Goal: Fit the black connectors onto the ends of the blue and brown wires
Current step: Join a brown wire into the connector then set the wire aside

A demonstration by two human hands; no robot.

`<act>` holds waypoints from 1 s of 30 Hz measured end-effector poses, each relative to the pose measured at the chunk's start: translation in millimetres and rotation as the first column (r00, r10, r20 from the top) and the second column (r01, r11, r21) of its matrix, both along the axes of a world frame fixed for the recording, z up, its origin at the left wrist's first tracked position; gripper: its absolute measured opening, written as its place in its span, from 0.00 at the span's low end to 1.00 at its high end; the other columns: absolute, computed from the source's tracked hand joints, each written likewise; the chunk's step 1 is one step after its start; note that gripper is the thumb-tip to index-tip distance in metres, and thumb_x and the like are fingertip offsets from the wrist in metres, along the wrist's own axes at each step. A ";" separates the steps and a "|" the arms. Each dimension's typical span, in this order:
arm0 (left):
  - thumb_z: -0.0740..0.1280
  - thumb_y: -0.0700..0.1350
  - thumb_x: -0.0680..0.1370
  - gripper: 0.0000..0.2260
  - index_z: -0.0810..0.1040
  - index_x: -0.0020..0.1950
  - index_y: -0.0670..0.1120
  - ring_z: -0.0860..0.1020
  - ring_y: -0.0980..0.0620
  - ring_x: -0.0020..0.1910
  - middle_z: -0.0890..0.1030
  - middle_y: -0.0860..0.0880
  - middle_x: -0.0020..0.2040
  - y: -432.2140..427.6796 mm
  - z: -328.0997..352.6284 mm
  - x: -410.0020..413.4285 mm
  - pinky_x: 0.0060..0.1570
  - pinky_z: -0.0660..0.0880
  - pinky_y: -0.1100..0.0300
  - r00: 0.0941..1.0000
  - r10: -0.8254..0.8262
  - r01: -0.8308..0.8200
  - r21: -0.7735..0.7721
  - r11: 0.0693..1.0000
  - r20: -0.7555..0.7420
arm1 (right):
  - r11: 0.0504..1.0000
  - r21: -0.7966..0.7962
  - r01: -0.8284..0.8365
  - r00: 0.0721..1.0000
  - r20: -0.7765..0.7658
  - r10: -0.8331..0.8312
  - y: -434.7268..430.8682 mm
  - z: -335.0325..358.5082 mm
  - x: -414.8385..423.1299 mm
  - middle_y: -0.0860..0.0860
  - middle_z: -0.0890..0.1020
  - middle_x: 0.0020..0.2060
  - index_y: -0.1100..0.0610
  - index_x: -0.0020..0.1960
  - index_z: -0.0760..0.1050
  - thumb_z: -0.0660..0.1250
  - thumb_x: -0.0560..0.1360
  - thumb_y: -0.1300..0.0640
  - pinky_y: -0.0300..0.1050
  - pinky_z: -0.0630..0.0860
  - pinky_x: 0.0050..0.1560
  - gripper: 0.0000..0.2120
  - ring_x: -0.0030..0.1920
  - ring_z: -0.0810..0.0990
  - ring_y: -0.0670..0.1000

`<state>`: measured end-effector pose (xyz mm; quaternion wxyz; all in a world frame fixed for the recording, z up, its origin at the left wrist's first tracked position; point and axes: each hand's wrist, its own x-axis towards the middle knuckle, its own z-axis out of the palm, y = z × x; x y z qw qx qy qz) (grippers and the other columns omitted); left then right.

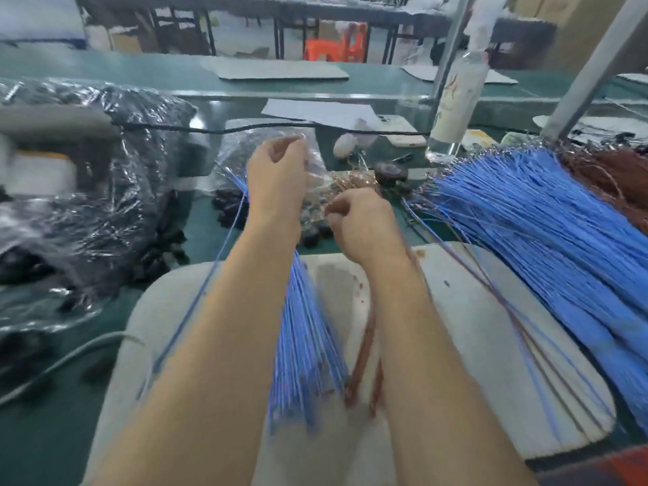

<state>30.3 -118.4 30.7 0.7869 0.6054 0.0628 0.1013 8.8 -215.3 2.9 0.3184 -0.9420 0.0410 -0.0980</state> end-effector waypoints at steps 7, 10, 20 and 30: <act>0.63 0.38 0.78 0.05 0.76 0.49 0.46 0.75 0.55 0.38 0.78 0.49 0.42 88.8 -21.1 -23.6 0.37 0.71 0.65 0.980 0.192 -0.193 -0.020 0.981 -0.043 | 0.989 -0.146 -0.030 0.991 -0.137 0.010 54.9 -16.4 2.1 0.56 0.77 0.59 0.56 0.57 0.78 0.62 0.75 0.62 0.49 0.74 0.59 0.13 0.58 0.76 0.57; 0.62 0.38 0.78 0.07 0.75 0.45 0.49 0.75 0.55 0.37 0.78 0.50 0.40 108.3 -28.2 -27.8 0.39 0.70 0.63 0.974 0.221 -0.224 -0.055 0.973 -0.055 | 0.989 -0.144 -0.013 0.998 -0.059 0.004 67.5 -18.1 0.5 0.57 0.73 0.61 0.55 0.61 0.76 0.63 0.76 0.60 0.48 0.69 0.61 0.14 0.60 0.74 0.58; 0.61 0.38 0.78 0.09 0.74 0.43 0.50 0.75 0.59 0.35 0.78 0.53 0.37 121.1 -37.5 -22.2 0.37 0.71 0.65 0.965 0.249 -0.258 -0.125 0.958 -0.085 | 0.976 -0.218 -0.010 1.000 -0.020 0.006 106.6 -27.3 13.6 0.58 0.66 0.63 0.58 0.63 0.73 0.63 0.78 0.56 0.48 0.67 0.60 0.15 0.61 0.69 0.60; 0.61 0.38 0.78 0.08 0.74 0.43 0.49 0.75 0.57 0.39 0.77 0.52 0.39 102.5 -41.4 -16.4 0.45 0.72 0.61 0.969 0.226 -0.240 -0.147 0.960 -0.104 | 0.978 -0.209 0.013 0.999 0.051 -0.003 113.8 -33.4 22.9 0.56 0.67 0.59 0.57 0.56 0.73 0.62 0.76 0.61 0.47 0.68 0.55 0.09 0.55 0.70 0.58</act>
